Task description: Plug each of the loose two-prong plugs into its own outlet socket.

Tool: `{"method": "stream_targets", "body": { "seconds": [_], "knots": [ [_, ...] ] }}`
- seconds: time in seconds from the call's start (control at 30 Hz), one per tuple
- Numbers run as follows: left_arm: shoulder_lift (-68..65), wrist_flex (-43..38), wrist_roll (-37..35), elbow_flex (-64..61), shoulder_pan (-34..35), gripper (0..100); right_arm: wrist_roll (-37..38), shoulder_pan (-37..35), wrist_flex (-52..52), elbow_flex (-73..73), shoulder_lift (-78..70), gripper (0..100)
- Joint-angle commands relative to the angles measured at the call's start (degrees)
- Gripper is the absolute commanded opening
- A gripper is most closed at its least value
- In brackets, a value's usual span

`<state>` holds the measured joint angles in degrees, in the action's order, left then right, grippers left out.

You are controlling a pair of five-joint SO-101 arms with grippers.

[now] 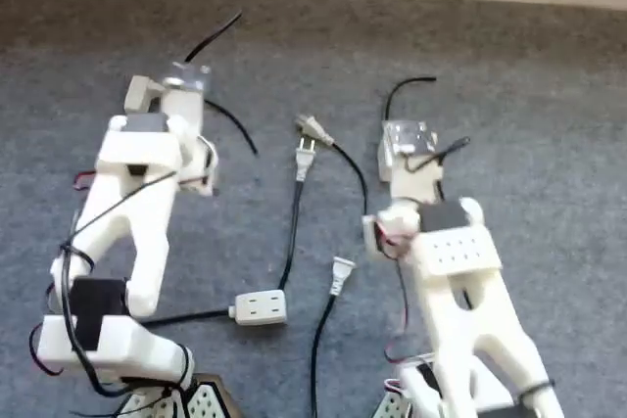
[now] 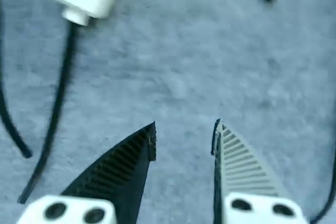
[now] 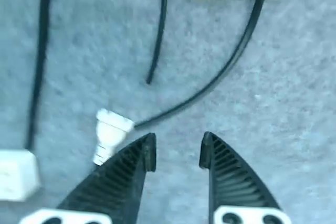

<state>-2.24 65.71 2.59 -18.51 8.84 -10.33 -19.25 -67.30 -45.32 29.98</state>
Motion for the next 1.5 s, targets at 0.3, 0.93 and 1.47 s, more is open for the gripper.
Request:
{"method": "stream_targets", "body": {
  "seconds": [0.3,0.93,1.47],
  "knots": [
    [-9.1,-0.26,-10.81,12.09,9.89,19,-31.03,-17.36,0.04,3.91,-13.93,14.6],
    [-9.54,-0.26,-11.6,11.82,10.77,19,-32.26,-17.71,18.68,-10.51,-15.25,7.4],
    [-9.63,-1.32,-11.6,10.42,10.42,19,12.66,-3.03,18.24,-6.11,-14.64,2.2]
  ]
}}
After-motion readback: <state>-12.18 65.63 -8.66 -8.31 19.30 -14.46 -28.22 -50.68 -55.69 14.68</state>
